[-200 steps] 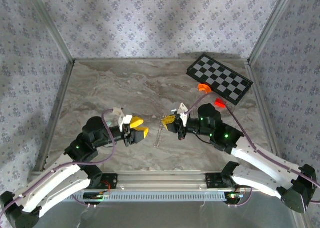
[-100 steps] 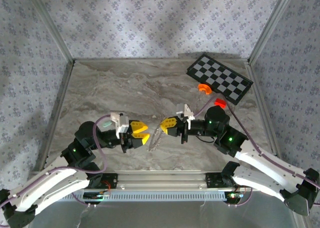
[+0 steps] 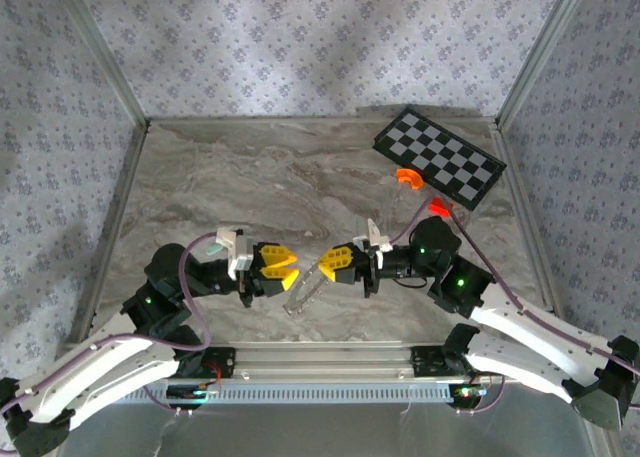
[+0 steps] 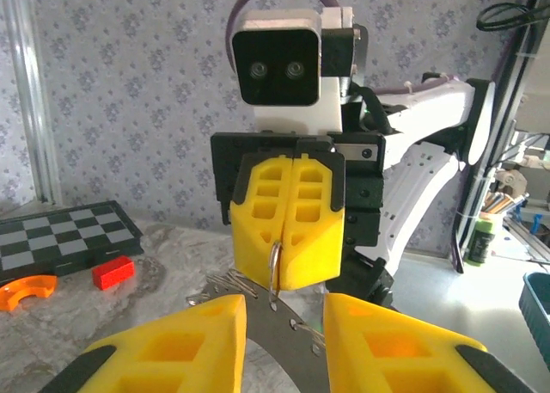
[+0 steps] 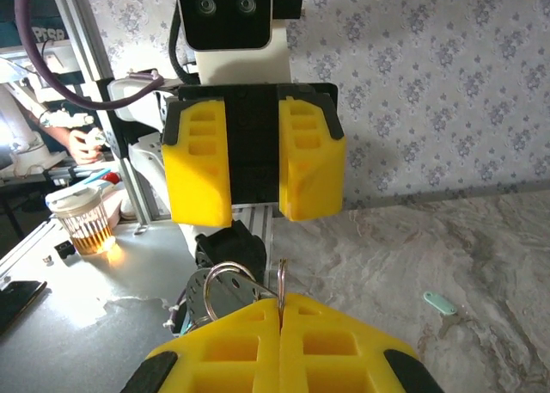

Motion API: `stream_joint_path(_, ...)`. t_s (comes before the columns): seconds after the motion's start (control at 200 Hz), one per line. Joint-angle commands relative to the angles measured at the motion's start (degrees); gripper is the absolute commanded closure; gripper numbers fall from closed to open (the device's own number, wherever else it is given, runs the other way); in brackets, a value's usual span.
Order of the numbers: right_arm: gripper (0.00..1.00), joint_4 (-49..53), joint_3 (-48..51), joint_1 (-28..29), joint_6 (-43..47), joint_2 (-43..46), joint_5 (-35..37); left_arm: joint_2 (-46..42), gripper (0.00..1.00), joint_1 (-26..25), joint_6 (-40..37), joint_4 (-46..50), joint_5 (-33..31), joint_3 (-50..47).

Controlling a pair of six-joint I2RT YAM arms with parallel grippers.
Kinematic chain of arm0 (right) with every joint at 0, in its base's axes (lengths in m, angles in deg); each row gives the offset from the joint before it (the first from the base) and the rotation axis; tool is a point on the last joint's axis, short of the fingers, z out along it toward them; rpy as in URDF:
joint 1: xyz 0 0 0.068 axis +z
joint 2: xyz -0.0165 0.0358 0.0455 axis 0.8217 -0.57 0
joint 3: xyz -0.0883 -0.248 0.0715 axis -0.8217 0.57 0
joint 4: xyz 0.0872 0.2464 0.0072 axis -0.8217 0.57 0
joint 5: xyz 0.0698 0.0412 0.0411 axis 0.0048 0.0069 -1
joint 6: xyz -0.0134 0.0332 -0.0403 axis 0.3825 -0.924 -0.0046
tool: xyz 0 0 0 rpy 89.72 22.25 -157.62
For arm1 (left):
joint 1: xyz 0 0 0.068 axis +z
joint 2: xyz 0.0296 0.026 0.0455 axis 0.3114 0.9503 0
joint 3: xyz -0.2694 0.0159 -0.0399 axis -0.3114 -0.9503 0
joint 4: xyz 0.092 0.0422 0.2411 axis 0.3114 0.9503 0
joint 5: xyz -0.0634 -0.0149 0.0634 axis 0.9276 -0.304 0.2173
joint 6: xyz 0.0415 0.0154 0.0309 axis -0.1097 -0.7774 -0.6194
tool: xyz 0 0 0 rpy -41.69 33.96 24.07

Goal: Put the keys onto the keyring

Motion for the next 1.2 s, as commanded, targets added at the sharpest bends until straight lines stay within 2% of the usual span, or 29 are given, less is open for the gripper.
stream_joint_path(0.0, 1.0, -4.4, 0.1, 0.6, 1.0, 1.0, -1.9, 0.6, 0.72, -0.7, -1.7, -2.6, 3.0, 2.4)
stream_joint_path(0.91, 1.0, -4.8, 0.2, 2.1, 2.6, 1.1, -2.5, 5.8, 0.8, -3.4, -4.4, -4.5, 3.0, 4.1)
stream_joint_path(1.194, 1.0, -3.5, 0.3, 2.1, 3.5, 1.0, -1.9, 6.6, 0.91, -4.1, -4.9, -5.0, 2.3, 4.2)
